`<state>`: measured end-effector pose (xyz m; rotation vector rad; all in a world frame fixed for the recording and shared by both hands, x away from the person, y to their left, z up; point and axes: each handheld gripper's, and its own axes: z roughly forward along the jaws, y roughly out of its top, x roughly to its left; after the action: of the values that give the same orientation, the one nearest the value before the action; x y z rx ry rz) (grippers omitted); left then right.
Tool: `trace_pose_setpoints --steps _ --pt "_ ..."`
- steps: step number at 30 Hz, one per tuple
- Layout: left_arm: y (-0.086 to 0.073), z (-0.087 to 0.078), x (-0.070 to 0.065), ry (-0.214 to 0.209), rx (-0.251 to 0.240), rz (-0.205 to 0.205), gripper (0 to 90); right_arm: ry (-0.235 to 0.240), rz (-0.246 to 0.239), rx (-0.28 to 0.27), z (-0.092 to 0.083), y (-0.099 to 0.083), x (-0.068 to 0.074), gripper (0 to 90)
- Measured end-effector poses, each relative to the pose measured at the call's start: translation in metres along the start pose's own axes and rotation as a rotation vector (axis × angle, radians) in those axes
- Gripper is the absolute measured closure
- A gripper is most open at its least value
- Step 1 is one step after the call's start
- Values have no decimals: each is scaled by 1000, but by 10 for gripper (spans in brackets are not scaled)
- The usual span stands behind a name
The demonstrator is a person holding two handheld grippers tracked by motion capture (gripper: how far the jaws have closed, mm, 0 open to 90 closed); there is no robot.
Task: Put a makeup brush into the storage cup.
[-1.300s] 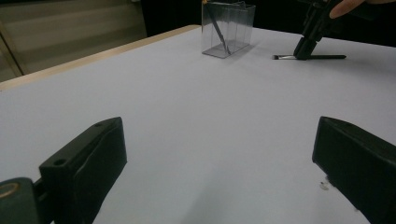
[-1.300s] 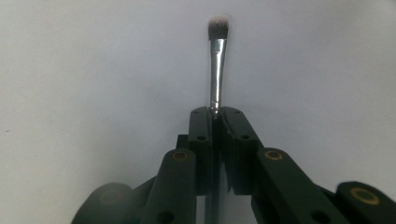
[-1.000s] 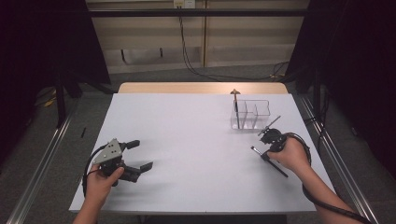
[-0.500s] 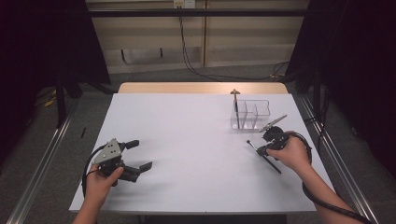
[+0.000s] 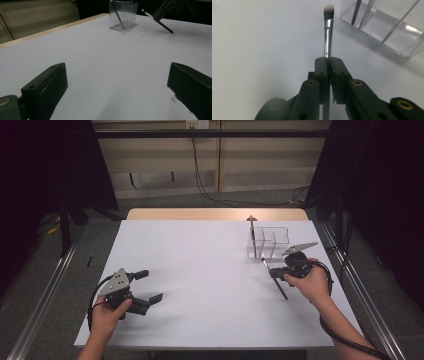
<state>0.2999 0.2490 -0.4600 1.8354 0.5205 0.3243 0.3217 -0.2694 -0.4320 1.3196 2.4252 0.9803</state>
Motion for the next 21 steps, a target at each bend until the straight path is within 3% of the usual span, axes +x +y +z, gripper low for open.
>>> trace_pose_setpoints --steps 11,21 --pt "0 0 0 -3 -3 -3 29 -1 32 -230 -11 4 3 851" --pt "0 0 0 -2 -1 -1 29 10 34 -351 -16 7 9 851"
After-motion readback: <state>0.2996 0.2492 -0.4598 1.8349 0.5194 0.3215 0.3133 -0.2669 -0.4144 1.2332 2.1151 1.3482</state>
